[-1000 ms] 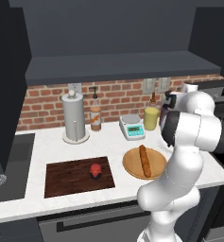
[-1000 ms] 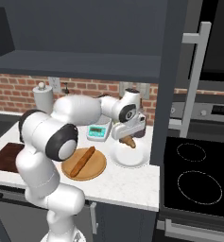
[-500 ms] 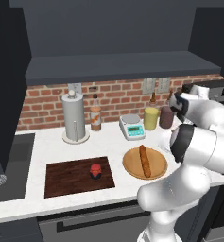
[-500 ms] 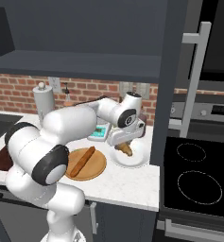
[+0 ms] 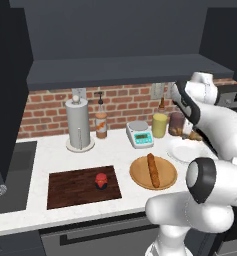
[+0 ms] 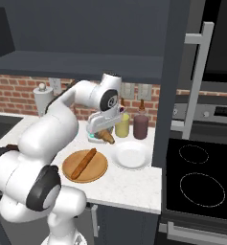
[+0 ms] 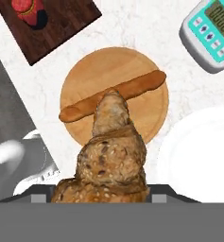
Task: From the different types of pastries on the counter, select a croissant and place it on the cutting board. Then retrieve a jar of jam from the cabinet and place it alongside the croissant on the cutting board.
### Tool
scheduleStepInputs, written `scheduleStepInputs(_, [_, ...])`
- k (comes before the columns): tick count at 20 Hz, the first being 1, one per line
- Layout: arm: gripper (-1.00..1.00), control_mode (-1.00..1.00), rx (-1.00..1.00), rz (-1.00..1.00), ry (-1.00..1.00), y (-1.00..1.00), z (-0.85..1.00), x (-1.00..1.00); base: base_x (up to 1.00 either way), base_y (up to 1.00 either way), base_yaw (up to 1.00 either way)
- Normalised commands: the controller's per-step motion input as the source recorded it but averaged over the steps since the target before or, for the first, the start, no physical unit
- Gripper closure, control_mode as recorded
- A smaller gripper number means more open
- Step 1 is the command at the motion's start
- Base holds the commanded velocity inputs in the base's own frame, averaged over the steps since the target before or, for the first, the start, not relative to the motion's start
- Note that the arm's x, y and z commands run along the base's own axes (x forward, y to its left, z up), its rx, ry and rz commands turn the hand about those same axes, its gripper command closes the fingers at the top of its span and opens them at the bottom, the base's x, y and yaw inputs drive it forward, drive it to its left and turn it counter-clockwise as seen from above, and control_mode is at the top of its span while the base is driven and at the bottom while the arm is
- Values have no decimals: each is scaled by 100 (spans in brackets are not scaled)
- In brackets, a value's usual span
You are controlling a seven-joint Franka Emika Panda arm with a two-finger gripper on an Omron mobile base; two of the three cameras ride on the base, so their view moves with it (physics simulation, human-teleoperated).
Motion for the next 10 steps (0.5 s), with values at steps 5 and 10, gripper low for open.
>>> scheduleStepInputs(5, [100,-100,0,14,18,37,62,-70,0,0,0])
scheduleStepInputs(10, [100,-100,0,8,16,38,26,-96,0,0,0])
